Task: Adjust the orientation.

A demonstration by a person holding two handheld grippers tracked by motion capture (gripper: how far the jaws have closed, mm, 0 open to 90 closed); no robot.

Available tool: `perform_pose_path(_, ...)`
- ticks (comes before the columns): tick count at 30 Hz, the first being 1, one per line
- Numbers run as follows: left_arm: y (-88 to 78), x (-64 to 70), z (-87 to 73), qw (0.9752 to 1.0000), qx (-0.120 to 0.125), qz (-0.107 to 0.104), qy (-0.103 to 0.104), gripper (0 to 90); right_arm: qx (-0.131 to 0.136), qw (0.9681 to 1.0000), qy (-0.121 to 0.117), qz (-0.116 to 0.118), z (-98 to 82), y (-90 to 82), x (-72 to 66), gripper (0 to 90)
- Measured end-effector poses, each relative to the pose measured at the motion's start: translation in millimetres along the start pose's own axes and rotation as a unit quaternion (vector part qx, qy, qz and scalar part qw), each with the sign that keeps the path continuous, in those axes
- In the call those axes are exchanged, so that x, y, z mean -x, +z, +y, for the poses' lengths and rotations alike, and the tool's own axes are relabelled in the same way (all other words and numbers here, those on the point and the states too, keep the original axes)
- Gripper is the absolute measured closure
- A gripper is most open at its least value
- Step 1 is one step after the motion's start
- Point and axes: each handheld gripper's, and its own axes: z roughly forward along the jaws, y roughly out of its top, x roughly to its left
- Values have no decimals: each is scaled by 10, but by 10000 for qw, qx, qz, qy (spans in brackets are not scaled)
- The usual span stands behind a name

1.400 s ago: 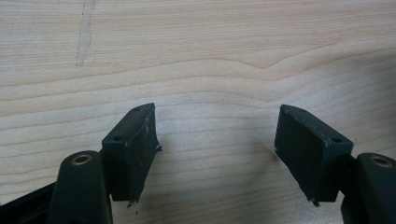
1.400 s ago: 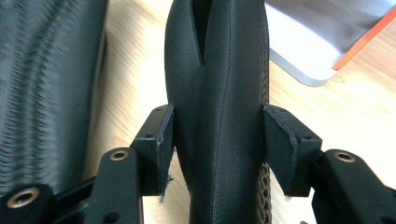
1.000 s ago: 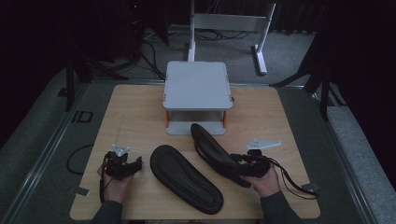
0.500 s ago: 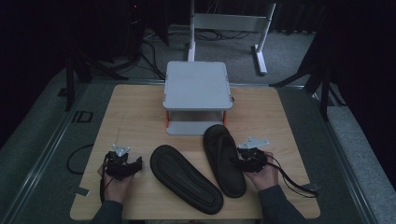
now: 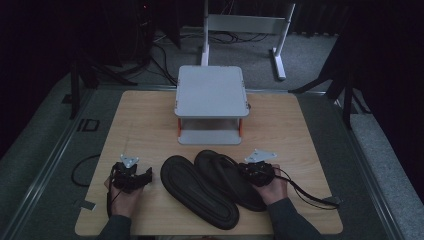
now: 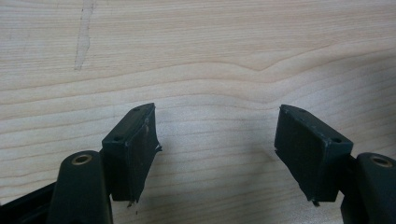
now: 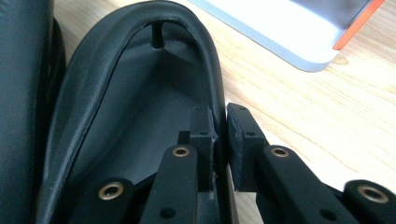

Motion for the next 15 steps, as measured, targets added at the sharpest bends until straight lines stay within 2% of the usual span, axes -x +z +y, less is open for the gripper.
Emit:
perform_pose_path(4,-24,20,3,10000,71,-10,39,301,107,9997,202,40,13,15,-11,817)
perform_pose_path(7,-61,20,3,9999,158,-40,41,301,85,9998,144,82,28,25,-67,664)
perform_pose_path(11,-135,19,-2,9996,280,-78,43,301,269,9996,-123,-39,31,-163,-208,542)
perform_pose_path(15,-217,34,-4,9992,382,-129,72,301,436,9980,-434,168,0,-385,-409,508)
